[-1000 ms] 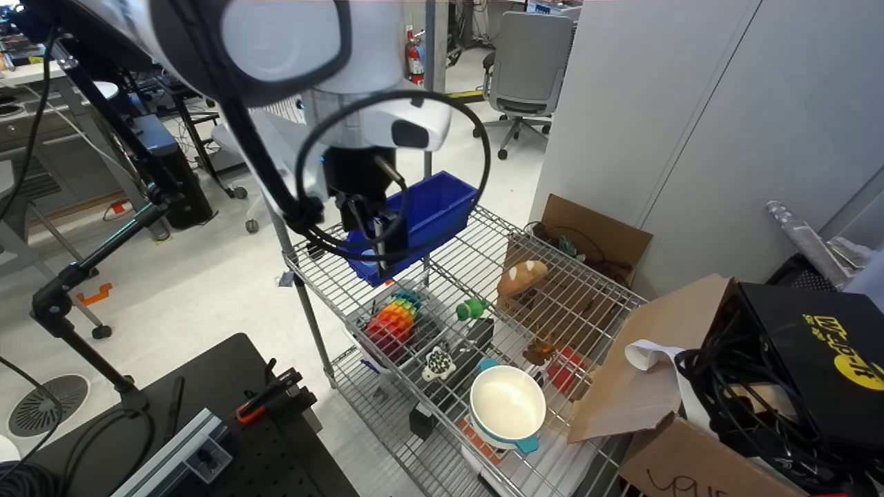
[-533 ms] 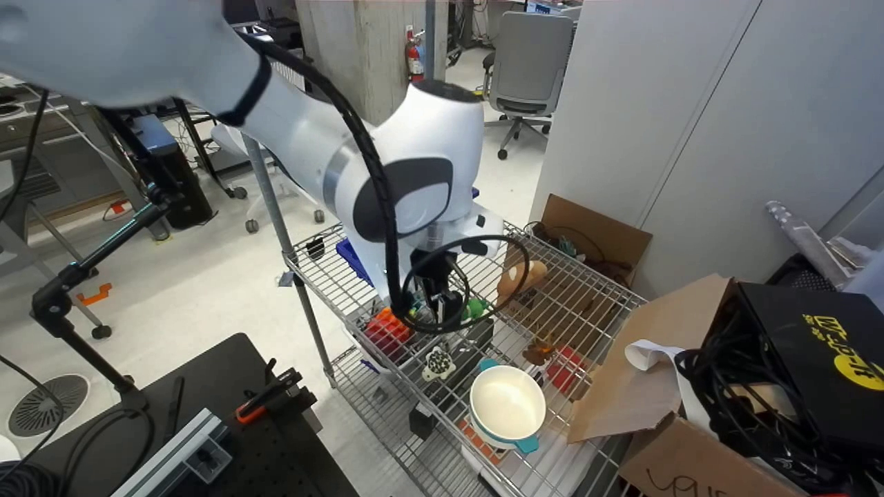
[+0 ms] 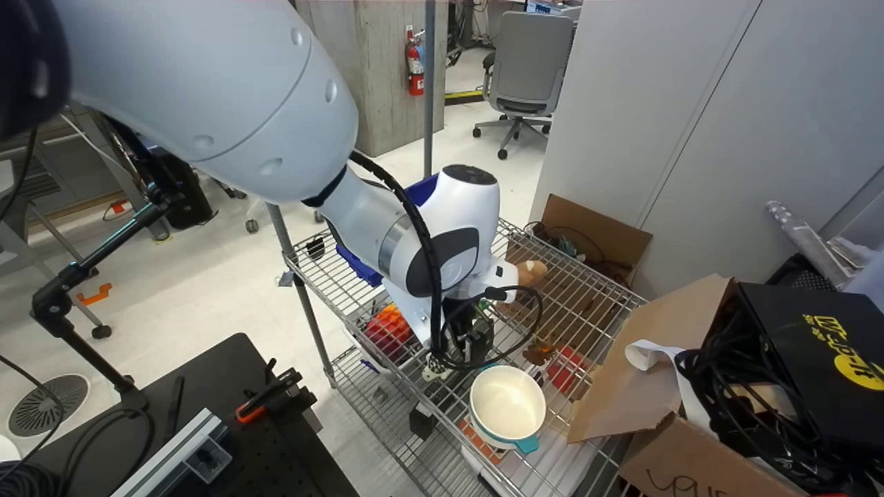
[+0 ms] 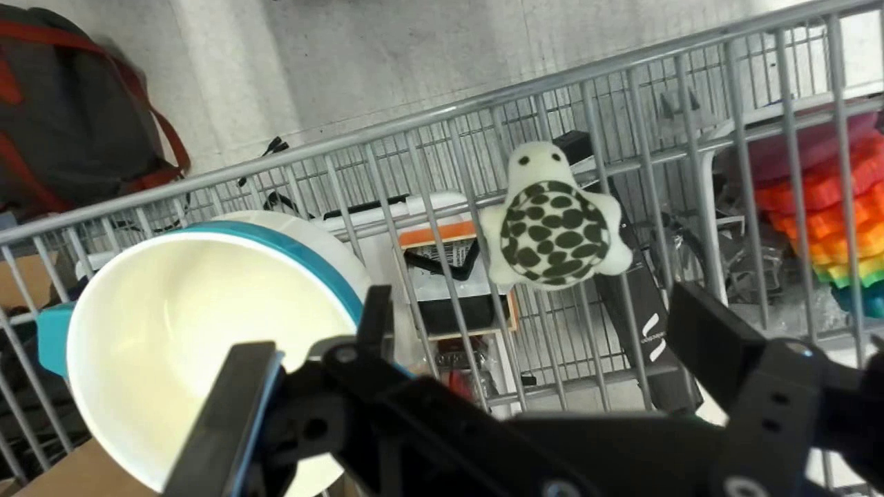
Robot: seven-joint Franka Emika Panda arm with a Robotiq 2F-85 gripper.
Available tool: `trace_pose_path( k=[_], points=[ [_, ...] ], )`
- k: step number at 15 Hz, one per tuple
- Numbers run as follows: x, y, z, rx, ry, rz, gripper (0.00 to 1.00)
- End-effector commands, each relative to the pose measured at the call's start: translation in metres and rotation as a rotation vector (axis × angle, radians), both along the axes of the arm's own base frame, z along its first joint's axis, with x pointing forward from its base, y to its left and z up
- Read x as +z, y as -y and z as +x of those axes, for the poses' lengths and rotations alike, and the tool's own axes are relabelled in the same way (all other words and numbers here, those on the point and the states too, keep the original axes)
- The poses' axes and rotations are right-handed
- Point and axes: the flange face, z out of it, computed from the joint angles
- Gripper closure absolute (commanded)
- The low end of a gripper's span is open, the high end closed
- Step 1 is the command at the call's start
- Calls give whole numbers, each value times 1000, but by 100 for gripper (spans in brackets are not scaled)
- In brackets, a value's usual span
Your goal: Pick the object and move it slightly up on the shelf
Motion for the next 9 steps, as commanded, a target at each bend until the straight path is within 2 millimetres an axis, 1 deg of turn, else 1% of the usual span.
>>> trace_pose_path(
  k=[1, 2, 5, 9],
  points=[
    [-25, -1, 17, 18, 5, -32, 0],
    [-31, -2, 17, 28, -3, -29, 0],
    [-48, -11, 8, 59, -38, 4, 0],
    [-63, -15, 4, 79, -70, 6, 0]
  ],
)
